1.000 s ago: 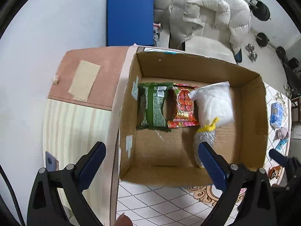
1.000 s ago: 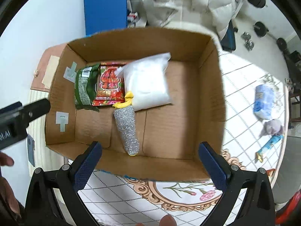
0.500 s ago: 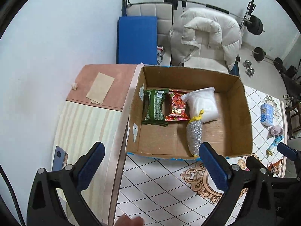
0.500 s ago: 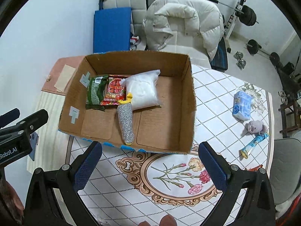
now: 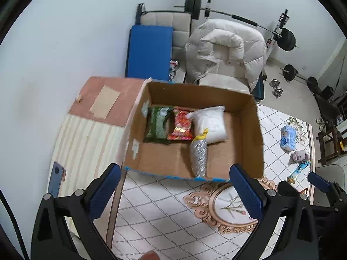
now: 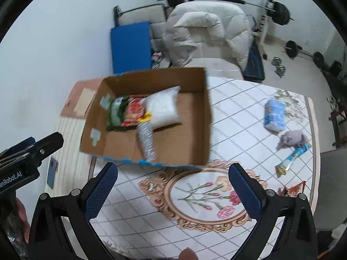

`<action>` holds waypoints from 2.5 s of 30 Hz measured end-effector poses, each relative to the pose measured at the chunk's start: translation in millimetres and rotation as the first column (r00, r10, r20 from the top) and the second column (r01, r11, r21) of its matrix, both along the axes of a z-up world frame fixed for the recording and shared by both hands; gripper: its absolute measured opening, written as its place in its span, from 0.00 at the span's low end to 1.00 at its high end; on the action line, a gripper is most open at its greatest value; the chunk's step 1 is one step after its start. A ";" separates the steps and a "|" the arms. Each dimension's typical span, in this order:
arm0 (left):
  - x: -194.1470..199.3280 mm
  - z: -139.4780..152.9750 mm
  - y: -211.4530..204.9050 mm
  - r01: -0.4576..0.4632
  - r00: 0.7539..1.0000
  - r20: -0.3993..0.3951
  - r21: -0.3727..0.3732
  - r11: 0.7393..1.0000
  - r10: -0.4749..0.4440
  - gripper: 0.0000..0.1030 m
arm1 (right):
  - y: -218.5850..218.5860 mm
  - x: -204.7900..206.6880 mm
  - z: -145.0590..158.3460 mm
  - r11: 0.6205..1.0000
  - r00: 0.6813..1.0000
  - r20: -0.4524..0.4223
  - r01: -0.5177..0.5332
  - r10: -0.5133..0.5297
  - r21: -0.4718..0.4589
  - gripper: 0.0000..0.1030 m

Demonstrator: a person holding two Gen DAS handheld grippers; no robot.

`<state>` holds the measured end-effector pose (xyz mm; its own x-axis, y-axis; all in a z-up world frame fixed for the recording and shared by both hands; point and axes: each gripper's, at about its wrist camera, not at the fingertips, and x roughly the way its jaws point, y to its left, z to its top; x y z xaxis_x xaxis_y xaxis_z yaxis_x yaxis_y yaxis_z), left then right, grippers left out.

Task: Organize soft objects
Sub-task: 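Grasp the blue tissue pack with left tool while right tool grasps the grey sock, then lower the tissue pack and sock into the box and open both tools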

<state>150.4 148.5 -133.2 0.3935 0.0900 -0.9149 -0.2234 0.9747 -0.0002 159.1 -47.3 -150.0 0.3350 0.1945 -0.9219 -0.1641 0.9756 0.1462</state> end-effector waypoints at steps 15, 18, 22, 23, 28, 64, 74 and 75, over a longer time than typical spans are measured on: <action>200.5 -108.3 -274.6 0.344 0.901 -0.261 -0.055 0.937 -0.346 1.00 | -336.4 107.2 -125.0 0.734 0.723 -0.358 0.666 -0.591 0.131 1.00; 245.6 -163.9 -329.0 0.388 0.822 -0.388 -0.155 0.909 -0.417 0.93 | -376.4 128.2 -168.0 0.686 0.656 -0.450 0.717 -0.606 0.124 1.00; 281.4 -216.0 -377.7 0.409 0.737 -0.496 -0.216 0.887 -0.460 0.90 | -398.1 140.4 -199.5 0.649 0.610 -0.508 0.751 -0.608 0.123 1.00; 287.7 -228.0 -387.8 0.409 0.715 -0.520 -0.230 0.883 -0.467 0.90 | -400.0 142.5 -207.8 0.640 0.599 -0.527 0.757 -0.603 0.128 0.99; 301.1 -270.3 -417.3 0.410 0.619 -0.613 -0.281 0.868 -0.491 0.89 | -406.1 148.8 -236.0 0.611 0.558 -0.594 0.780 -0.579 0.136 0.93; 158.0 -86.9 -134.4 0.244 0.895 -0.327 -0.213 0.946 -0.304 0.36 | -125.1 106.7 -90.2 0.975 0.951 -0.300 0.126 -0.067 0.181 0.46; 121.6 -143.5 41.8 0.015 0.854 -0.511 -0.169 0.986 -0.101 0.36 | 96.2 91.5 -111.6 0.953 0.911 -0.319 -0.190 0.261 0.237 0.46; 122.7 -151.3 49.4 0.005 0.844 -0.527 -0.169 0.986 -0.095 0.36 | 109.8 91.1 -118.7 0.952 0.903 -0.328 -0.207 0.275 0.227 0.46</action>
